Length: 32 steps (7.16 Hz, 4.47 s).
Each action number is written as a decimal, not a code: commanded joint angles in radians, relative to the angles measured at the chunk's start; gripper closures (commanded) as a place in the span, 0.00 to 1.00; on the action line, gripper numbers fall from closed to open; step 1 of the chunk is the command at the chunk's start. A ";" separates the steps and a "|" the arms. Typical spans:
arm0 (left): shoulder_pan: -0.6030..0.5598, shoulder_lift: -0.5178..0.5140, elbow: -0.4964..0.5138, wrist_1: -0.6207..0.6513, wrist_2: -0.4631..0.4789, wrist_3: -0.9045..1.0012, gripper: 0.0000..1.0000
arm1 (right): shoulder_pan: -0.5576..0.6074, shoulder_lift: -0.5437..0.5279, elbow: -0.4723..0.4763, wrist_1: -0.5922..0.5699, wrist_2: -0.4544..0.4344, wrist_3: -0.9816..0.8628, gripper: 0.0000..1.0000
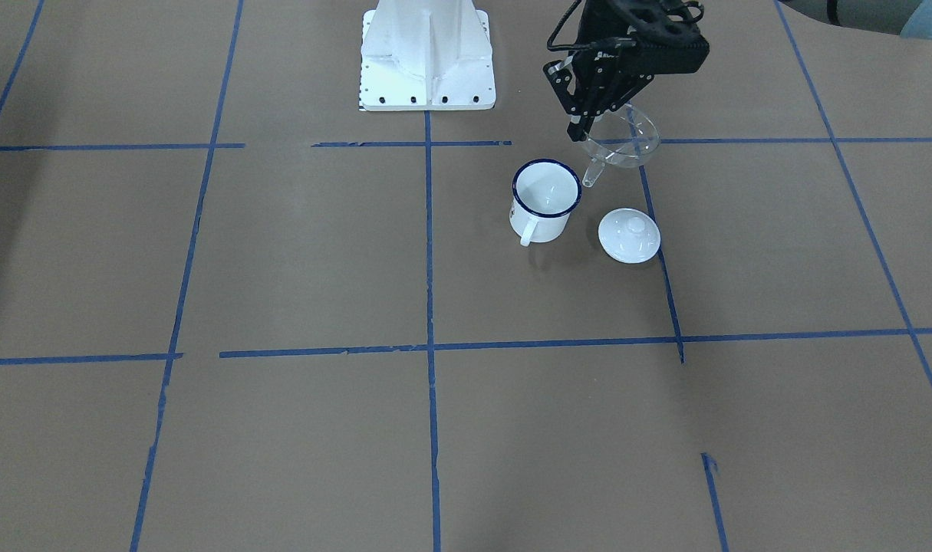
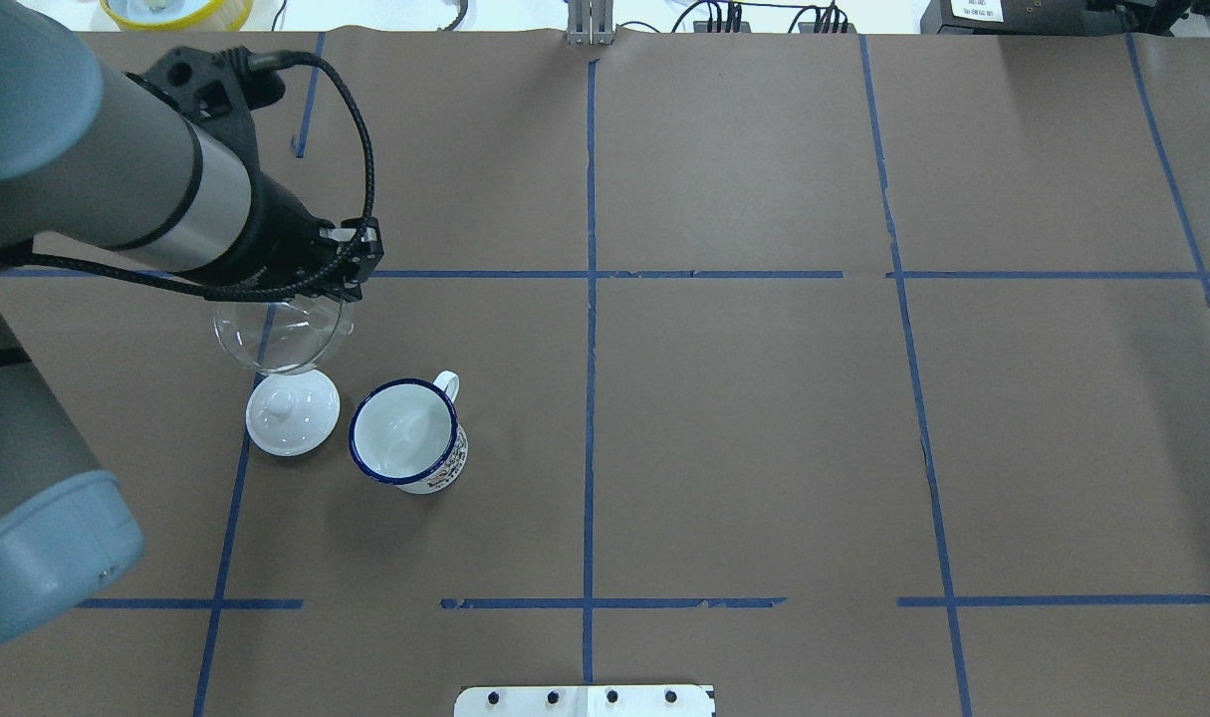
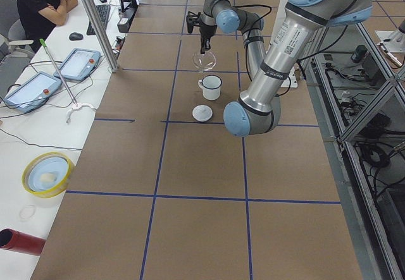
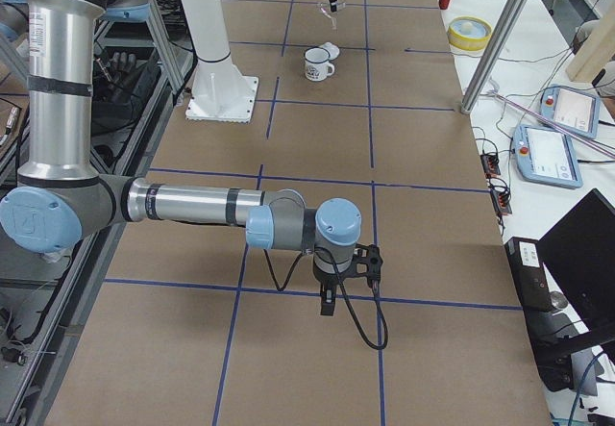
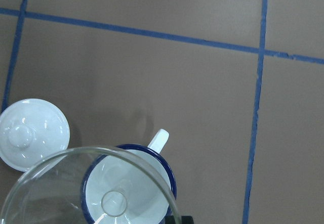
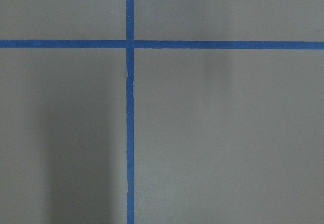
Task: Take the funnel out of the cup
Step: 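Lift the funnel out of the mug with the left gripper, away from robot, then set the funnel down on the table and open the left gripper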
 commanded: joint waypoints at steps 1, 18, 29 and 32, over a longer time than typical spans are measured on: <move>-0.134 0.017 0.118 -0.308 -0.015 -0.125 1.00 | 0.000 0.000 0.000 0.000 0.000 0.000 0.00; 0.143 0.029 0.958 -1.336 0.865 -0.881 0.45 | 0.000 0.000 0.000 0.000 0.000 0.000 0.00; 0.070 0.435 0.486 -1.284 0.336 -0.309 0.00 | 0.000 0.000 0.000 0.000 0.000 0.000 0.00; 0.037 0.440 0.355 -0.932 0.152 -0.096 0.00 | 0.000 0.000 0.000 0.000 0.000 0.000 0.00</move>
